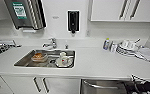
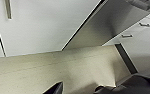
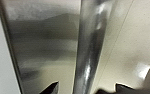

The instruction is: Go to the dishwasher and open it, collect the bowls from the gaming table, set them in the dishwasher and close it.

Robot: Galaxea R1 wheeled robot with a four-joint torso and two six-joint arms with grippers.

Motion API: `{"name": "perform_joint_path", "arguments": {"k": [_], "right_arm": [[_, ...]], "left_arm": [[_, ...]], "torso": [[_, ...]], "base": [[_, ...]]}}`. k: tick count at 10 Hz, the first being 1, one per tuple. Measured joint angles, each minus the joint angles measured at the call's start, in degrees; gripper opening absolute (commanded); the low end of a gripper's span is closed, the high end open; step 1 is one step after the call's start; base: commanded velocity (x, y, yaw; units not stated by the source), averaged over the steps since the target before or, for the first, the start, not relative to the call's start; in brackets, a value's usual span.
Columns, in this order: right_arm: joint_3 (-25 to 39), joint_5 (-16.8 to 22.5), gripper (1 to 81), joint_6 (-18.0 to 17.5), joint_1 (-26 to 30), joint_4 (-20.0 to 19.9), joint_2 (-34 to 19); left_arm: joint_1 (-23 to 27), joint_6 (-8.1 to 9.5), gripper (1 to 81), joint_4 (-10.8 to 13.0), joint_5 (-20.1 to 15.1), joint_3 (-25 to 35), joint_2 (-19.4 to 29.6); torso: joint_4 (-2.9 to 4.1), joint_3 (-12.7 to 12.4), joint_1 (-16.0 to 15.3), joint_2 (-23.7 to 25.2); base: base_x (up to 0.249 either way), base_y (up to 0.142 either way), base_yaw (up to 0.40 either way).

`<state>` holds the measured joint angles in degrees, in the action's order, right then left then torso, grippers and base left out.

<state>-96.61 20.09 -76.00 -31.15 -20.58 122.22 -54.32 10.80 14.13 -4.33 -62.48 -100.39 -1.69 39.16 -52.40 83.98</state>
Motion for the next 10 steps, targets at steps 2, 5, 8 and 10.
{"name": "perform_joint_path", "arguments": {"k": [2, 5, 8, 10], "right_arm": [[-0.6, 1.2, 81.1, -3.2, -0.2, 0.1, 0.0], [-3.7, 2.3, 81.1, -3.6, -1.4, 0.0, 2.1], [-6.9, 5.0, 81.1, -4.6, -1.4, 0.0, 4.3], [-6.9, 5.2, 81.1, -4.7, -1.4, 0.2, 4.1]], "left_arm": [[0.0, 0.00, 81.1, 0.0, 0.0, -0.1, -0.3], [0.0, -0.02, 81.1, 0.0, 0.0, -0.1, -0.3], [0.0, 0.00, 81.1, 0.0, 0.0, -0.2, -0.3], [0.0, -0.02, 81.1, 0.0, 0.0, -0.2, -0.3]], "torso": [[0.00, 0.0, 0.0, 0.0], [0.00, 0.0, 0.0, 0.0], [0.00, 0.0, 0.0, 0.0], [0.00, 0.0, 0.0, 0.0]], "base": [[0.000, 0.000, 0.000], [0.000, 0.000, 0.000], [0.000, 0.000, 0.000], [0.000, 0.000, 0.000]]}}
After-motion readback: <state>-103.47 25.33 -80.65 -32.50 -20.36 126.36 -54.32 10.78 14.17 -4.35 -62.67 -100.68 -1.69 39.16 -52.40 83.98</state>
